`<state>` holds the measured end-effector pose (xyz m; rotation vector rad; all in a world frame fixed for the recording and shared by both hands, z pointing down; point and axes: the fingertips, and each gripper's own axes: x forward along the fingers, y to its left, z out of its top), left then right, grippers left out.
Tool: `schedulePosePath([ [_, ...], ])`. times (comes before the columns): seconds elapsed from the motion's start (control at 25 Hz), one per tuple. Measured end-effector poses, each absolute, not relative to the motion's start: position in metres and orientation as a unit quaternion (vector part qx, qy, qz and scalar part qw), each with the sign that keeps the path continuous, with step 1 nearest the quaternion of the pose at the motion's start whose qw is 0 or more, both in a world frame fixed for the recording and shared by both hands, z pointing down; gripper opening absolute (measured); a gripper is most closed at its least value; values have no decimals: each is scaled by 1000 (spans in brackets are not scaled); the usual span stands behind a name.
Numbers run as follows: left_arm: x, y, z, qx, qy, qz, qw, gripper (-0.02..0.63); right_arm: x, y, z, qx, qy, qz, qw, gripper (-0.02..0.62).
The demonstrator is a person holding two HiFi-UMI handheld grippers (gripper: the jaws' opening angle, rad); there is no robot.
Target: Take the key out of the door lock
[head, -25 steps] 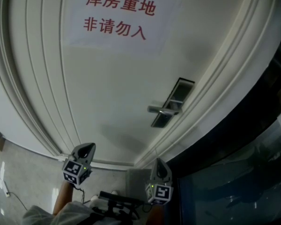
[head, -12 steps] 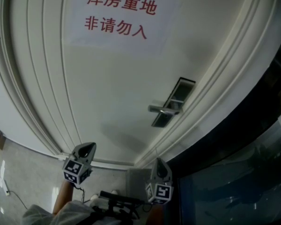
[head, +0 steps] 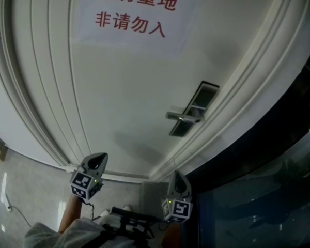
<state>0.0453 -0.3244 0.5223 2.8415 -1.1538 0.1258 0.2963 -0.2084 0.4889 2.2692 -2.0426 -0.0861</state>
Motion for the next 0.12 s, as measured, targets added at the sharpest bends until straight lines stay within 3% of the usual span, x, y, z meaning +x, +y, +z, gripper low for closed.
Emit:
schedulePosePath([
  [0.12,46,-326,521,925,-376,40,34,5,297,-210,487,741,-669,-37,43,20],
])
